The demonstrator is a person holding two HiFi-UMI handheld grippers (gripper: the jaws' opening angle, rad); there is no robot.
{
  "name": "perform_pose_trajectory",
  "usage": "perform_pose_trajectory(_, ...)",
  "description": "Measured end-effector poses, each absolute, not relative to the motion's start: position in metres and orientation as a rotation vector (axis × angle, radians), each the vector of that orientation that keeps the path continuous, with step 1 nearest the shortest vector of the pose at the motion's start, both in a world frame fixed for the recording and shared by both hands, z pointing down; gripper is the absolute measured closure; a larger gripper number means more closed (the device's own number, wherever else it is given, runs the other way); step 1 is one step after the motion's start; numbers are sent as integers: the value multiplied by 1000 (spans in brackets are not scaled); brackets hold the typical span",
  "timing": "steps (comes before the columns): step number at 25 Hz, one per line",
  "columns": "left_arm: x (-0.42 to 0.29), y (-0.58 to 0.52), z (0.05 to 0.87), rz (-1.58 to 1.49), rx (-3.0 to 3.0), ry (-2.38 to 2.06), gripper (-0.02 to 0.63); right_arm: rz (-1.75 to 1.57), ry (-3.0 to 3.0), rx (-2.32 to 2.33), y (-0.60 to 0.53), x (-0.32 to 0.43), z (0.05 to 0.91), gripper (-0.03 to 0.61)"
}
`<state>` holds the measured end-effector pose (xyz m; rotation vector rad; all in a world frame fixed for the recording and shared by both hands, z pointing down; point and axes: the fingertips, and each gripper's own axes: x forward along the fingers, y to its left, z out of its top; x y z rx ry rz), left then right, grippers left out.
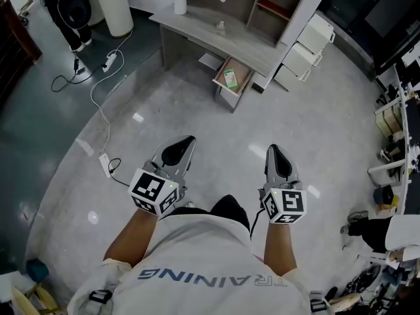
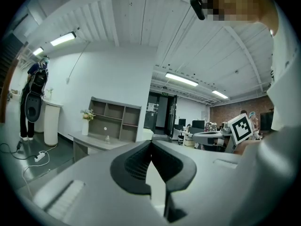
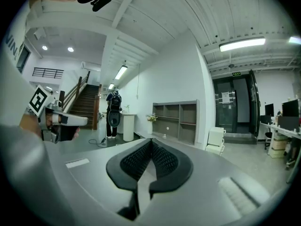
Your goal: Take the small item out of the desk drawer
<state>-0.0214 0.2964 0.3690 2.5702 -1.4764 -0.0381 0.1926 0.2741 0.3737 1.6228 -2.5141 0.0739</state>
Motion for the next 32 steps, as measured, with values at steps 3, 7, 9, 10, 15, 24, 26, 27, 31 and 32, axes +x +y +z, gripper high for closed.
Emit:
perform_pose_trajectory(3,-33,287,367,-60,2555,-1490,612,48,-2509,1598,262,184,366,561)
perform_pose_trajectory(7,-49,273,369,-87,2527,-1527,612,28,-2514,1549,238,171,365,561)
perform_pose_trajectory(9,-58,266,372,-86,2515,-1553,612,25,-2529,1518,224,160,368,561)
perform_pose_trajectory(10,-64,261,373,-84,2504,-1568,612,25,-2541,1501,216,153,369,561)
perform_pose_trajectory(15,-84,227,370,-69,2470,-1627,612,27,-2601,1422,176,127,367,561)
perform_pose_trajectory(24,-72,137,368,-35,2459,-1649,612,73,-2610,1415,81,140,373,561)
perform_pose_trajectory(26,-64,113,366,-29,2459,-1654,612,91,-2615,1416,57,148,375,561)
perform_pose_trajectory(27,-60,102,366,-21,2460,-1655,612,102,-2619,1416,46,152,377,561)
perform_pose_trajectory(31,-46,56,368,33,2459,-1666,612,151,-2630,1424,-6,166,385,561)
perform_pose_trajectory(32,-44,45,369,45,2457,-1671,612,163,-2632,1429,-19,170,387,561)
